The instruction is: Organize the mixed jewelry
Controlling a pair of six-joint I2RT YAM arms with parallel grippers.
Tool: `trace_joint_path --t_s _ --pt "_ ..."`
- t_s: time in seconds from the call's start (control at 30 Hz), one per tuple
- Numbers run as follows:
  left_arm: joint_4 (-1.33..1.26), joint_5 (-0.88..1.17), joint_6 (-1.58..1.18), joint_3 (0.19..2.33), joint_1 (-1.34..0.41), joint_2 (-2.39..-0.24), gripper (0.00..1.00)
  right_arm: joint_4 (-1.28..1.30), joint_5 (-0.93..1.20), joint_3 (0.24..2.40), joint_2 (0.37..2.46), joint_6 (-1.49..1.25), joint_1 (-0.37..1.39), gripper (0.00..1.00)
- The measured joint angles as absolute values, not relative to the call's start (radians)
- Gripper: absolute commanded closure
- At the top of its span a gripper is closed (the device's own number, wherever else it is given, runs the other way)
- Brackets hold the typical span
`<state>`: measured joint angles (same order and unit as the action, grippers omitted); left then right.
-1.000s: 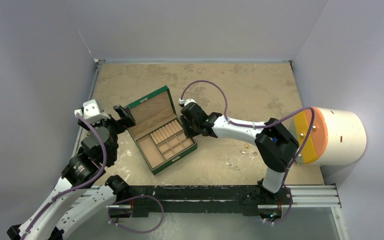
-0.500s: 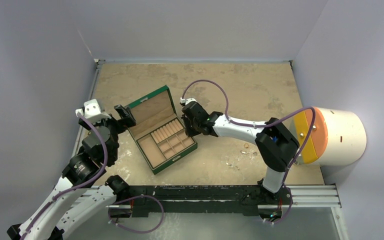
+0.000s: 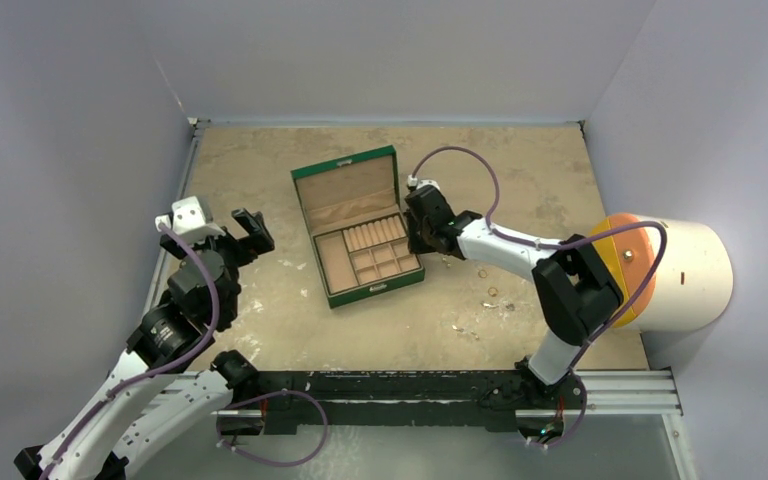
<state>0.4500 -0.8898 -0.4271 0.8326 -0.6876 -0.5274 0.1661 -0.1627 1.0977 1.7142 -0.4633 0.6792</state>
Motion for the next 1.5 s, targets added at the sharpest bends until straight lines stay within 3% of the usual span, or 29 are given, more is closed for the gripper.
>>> trace_joint_path --t_s 0.37,0.6,0.83,1.13,1.5 --pt "0.45 -0.878 -0.427 0.833 -0.688 -0.545 0.02 0.185 -0.211 1.076 1.686 -0.408 0.614 1.0" --pt "0.45 -0.868 -0.427 0.833 -0.687 -0.56 0.02 0.19 -0.21 1.076 1.686 -0.391 0.614 0.75" --pt "0.45 -0.867 -0.427 0.833 -0.685 -0.565 0.02 0.196 -0.207 1.086 1.653 -0.384 0.614 0.61" --pt "0.45 -0.866 -0.427 0.833 -0.682 -0.566 0.02 0.223 -0.231 1.068 1.422 -0.384 0.614 0.5" --pt "0.45 -0.85 -0.427 0.833 -0.681 -0.577 0.02 0.328 -0.355 0.836 1.079 -0.48 0.612 0.44"
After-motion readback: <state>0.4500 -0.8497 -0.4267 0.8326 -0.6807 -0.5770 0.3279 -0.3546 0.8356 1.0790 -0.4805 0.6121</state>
